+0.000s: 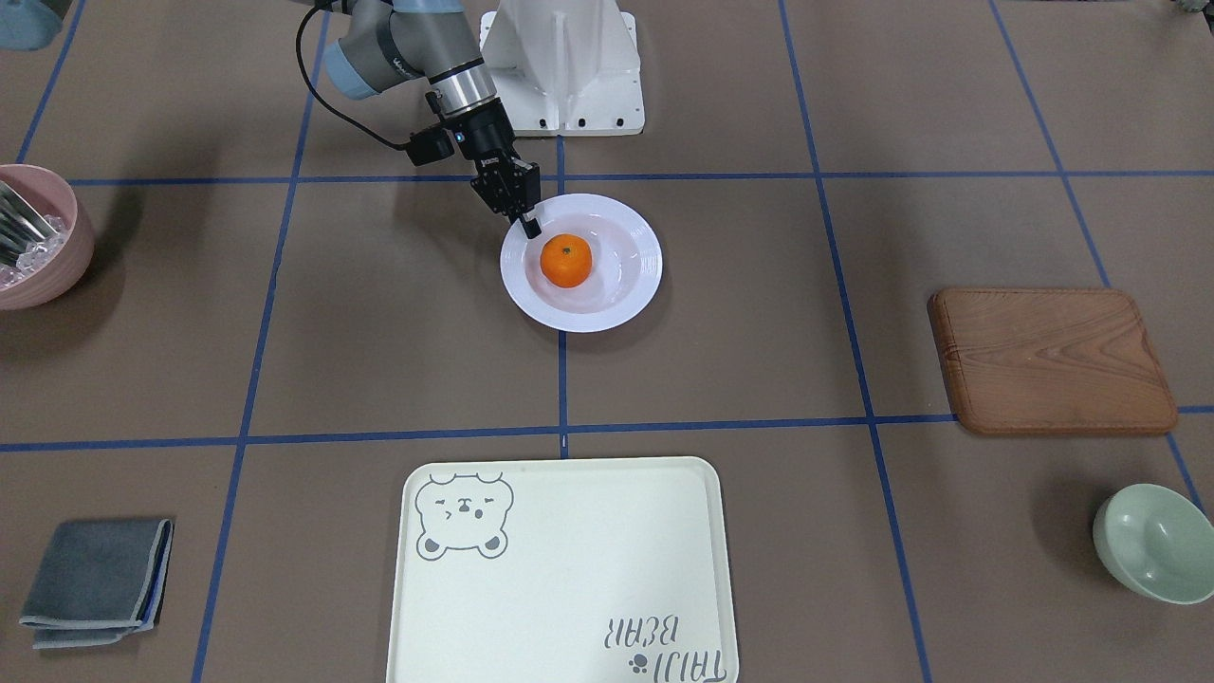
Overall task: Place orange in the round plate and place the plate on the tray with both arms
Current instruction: 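Grip the white plate rim nearest the robot with the right gripper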
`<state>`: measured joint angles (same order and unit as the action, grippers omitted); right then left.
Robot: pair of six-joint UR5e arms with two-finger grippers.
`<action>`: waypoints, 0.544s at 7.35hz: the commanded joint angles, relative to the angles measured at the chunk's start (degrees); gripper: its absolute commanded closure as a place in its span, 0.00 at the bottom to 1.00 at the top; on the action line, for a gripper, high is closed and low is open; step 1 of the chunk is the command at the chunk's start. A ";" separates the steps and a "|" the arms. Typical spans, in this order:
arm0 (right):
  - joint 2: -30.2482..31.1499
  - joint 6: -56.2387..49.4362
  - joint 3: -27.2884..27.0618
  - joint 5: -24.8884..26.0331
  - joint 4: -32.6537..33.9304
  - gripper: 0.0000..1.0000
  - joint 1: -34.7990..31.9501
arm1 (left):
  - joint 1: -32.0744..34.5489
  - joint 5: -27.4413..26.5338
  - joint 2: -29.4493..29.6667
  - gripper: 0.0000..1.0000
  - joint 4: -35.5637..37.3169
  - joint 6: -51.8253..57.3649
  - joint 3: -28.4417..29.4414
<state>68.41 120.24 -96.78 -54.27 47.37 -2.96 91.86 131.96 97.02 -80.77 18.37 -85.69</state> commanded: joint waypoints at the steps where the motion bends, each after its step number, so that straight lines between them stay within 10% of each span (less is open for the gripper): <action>1: -0.03 0.25 -2.69 -0.04 0.01 1.00 -0.90 | -0.01 -0.03 0.01 0.01 0.00 0.00 0.00; 4: -0.03 2.79 -5.61 0.22 -0.26 1.00 -3.19 | -0.01 0.05 0.01 0.01 0.00 -0.09 -0.18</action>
<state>68.37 121.56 -101.83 -54.20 47.28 -5.28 91.84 132.00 97.07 -80.77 18.35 -85.82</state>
